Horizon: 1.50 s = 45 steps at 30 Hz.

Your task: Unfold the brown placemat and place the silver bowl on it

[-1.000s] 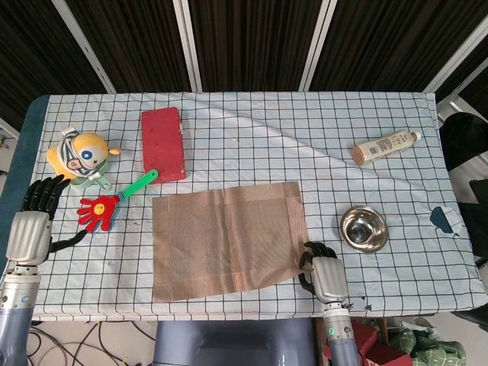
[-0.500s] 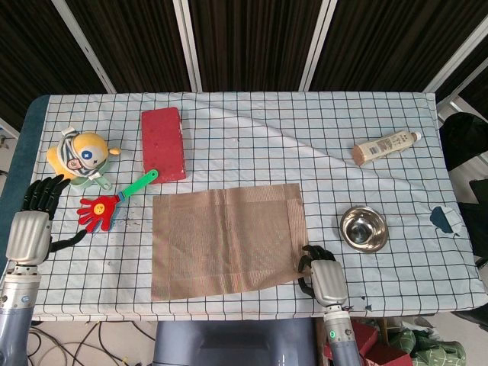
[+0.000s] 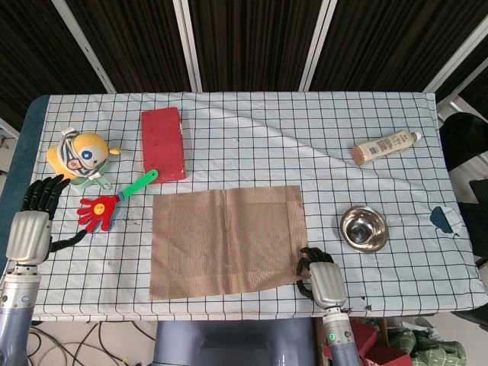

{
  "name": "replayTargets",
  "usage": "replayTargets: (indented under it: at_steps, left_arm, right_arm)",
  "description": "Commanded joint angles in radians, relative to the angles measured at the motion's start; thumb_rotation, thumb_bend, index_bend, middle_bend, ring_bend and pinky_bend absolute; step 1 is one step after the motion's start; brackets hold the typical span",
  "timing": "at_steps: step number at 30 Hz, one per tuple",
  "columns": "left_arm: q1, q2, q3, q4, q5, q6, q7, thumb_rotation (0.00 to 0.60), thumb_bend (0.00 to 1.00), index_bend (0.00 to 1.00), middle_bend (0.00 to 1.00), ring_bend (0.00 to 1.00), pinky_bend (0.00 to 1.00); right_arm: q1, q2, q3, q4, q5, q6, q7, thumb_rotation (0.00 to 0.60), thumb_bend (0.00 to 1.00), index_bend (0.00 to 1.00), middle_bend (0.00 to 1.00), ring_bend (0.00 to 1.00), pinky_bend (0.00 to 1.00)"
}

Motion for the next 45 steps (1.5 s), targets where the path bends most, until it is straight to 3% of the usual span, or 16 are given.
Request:
replayTargets:
  at_steps: [1, 12, 17, 26, 36, 45]
  left_arm:
    - [0.0, 0.0, 0.0, 0.0, 0.0, 0.0, 0.0, 0.6, 0.01, 0.1, 0.05, 0.04, 0.04]
    - [0.0, -0.001, 0.001, 0.001, 0.001, 0.002, 0.001, 0.6, 0.01, 0.1, 0.05, 0.04, 0.04]
    - [0.0, -0.001, 0.0, 0.001, 0.001, 0.003, 0.002, 0.6, 0.01, 0.1, 0.05, 0.04, 0.04]
    - [0.0, -0.002, 0.0, 0.002, 0.001, 0.004, 0.006, 0.6, 0.01, 0.1, 0.05, 0.04, 0.04]
    - [0.003, -0.003, 0.0, 0.003, 0.003, 0.01, 0.01, 0.6, 0.01, 0.1, 0.05, 0.04, 0.04]
    - [0.009, -0.011, 0.005, 0.003, 0.009, 0.023, 0.029, 0.6, 0.01, 0.1, 0.05, 0.04, 0.04]
  right_arm:
    - [-0.002, 0.002, 0.0, -0.003, -0.004, 0.0, 0.002, 0.6, 0.51, 0.75, 0.24, 0.18, 0.24]
    - [-0.014, 0.015, -0.003, -0.012, -0.016, -0.004, -0.002, 0.6, 0.51, 0.74, 0.23, 0.18, 0.23]
    - [-0.01, 0.023, -0.005, -0.011, -0.012, -0.018, -0.026, 0.6, 0.4, 0.42, 0.14, 0.14, 0.21]
    - [0.0, 0.048, -0.001, -0.038, 0.007, -0.052, -0.062, 0.6, 0.14, 0.12, 0.04, 0.1, 0.19]
    - [0.023, 0.112, 0.04, -0.077, -0.011, -0.052, -0.071, 0.6, 0.05, 0.07, 0.01, 0.07, 0.19]
    - [0.026, 0.275, 0.103, -0.128, -0.02, -0.022, -0.038, 0.6, 0.0, 0.07, 0.01, 0.07, 0.19]
